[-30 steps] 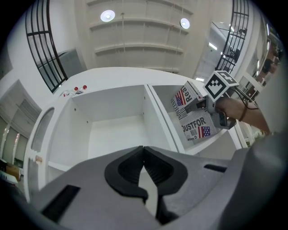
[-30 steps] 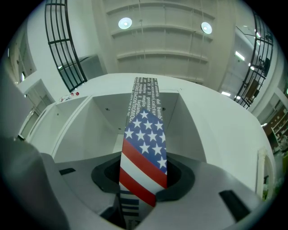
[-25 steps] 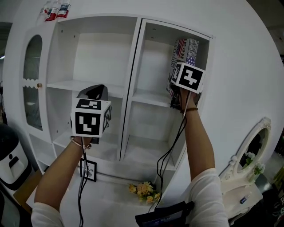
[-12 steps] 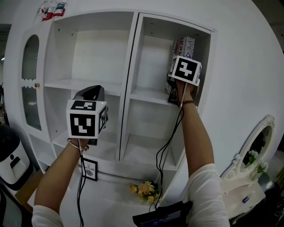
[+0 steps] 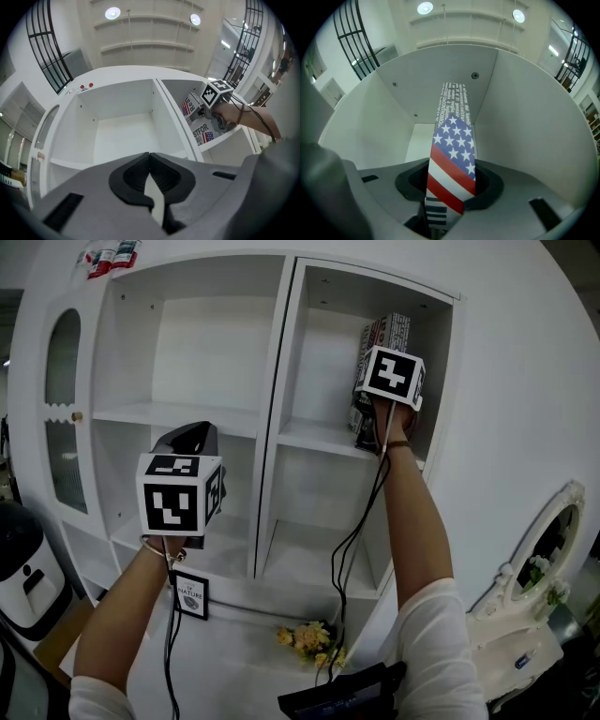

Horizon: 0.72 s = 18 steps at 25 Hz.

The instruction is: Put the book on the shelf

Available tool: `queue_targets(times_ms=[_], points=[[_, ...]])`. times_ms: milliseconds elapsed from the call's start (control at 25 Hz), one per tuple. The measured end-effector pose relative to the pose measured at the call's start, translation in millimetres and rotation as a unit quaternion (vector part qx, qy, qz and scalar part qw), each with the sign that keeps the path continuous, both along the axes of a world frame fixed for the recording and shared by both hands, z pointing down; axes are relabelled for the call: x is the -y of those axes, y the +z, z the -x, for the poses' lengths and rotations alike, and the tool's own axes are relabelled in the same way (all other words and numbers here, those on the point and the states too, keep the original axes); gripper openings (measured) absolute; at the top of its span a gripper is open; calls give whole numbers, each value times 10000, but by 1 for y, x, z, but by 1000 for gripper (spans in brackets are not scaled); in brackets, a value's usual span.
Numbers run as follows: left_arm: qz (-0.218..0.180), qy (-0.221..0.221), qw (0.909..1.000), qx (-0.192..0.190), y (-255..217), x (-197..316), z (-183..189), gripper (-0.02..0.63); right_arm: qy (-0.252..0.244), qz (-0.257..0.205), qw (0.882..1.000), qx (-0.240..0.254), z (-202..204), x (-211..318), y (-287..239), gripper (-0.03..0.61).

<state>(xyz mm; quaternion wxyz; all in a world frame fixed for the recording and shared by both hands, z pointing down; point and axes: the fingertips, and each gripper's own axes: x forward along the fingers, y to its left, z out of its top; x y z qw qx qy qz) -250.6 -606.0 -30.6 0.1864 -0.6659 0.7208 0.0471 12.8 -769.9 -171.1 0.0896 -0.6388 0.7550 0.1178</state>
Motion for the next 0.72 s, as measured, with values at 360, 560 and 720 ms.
queue_targets(times_ms=[360, 560, 720], points=[[-65, 81, 9999, -101, -3, -5, -1, 8, -188, -74, 9998, -21, 8, -6, 1, 242], [-26, 130, 9997, -194, 3, -6, -1, 8, -75, -166, 9998, -102, 3, -13, 0, 255], [-1, 137, 9997, -226, 5, -10, -1, 8, -57, -231, 9997, -110, 3, -22, -1, 256]])
